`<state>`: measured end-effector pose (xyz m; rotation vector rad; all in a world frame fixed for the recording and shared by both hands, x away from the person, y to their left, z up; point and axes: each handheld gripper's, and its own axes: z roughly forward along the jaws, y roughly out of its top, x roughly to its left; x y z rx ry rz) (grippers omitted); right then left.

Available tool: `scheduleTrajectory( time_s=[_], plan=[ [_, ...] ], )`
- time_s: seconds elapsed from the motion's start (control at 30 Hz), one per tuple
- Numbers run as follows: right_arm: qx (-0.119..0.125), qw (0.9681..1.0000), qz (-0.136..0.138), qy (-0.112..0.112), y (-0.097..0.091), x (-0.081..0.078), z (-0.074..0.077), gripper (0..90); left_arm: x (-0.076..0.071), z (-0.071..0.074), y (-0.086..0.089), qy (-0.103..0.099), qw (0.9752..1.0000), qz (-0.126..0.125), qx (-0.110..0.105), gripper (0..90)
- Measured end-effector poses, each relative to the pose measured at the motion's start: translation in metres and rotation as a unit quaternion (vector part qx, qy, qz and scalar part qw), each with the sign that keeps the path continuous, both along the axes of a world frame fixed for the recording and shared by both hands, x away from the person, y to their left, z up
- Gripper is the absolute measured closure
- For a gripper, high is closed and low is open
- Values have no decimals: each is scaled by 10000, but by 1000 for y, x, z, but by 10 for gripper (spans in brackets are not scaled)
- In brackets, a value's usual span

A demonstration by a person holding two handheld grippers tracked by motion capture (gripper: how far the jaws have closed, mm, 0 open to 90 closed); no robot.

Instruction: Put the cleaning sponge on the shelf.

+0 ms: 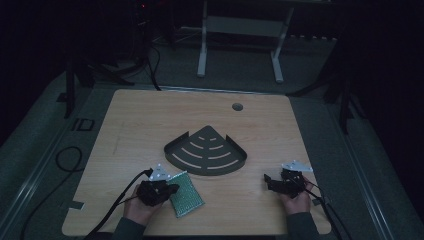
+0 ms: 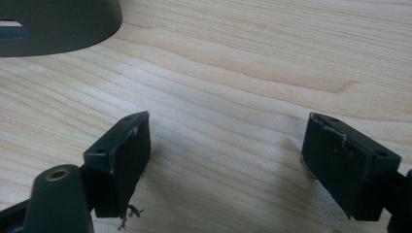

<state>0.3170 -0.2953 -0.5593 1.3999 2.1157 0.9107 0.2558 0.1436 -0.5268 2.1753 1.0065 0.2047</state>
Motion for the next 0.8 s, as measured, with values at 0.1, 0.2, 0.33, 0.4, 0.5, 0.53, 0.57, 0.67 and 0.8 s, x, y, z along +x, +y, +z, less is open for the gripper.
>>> scheduleTrajectory(
  time_s=[0.1,0.2,0.33,0.4,0.5,0.53,0.57,0.67,0.8],
  plan=[
    [1,10000,-2,1,0,0,0,176,0,-1,-1,36,10000,-54,28,895],
    [1,10000,-3,4,0,0,0,176,1,-5,-3,99,9996,-20,271,900],
    [-1,10000,-1,0,0,0,0,176,1,-4,-1,118,9993,49,338,900],
    [0,10000,0,1,0,0,0,176,1,-4,1,118,9992,104,368,900],
    [2,10000,-3,4,0,0,0,176,2,-3,6,158,9989,182,413,900],
    [-1,10000,-1,1,0,0,0,176,3,-3,8,159,9988,227,405,900],
    [1,10000,-3,3,0,0,0,176,3,-3,11,177,9986,239,435,900],
    [0,10000,-1,1,0,0,0,176,6,-2,16,202,9982,330,468,900],
    [0,10000,-1,1,0,0,0,176,9,-2,27,249,9977,408,477,900]
  ],
)
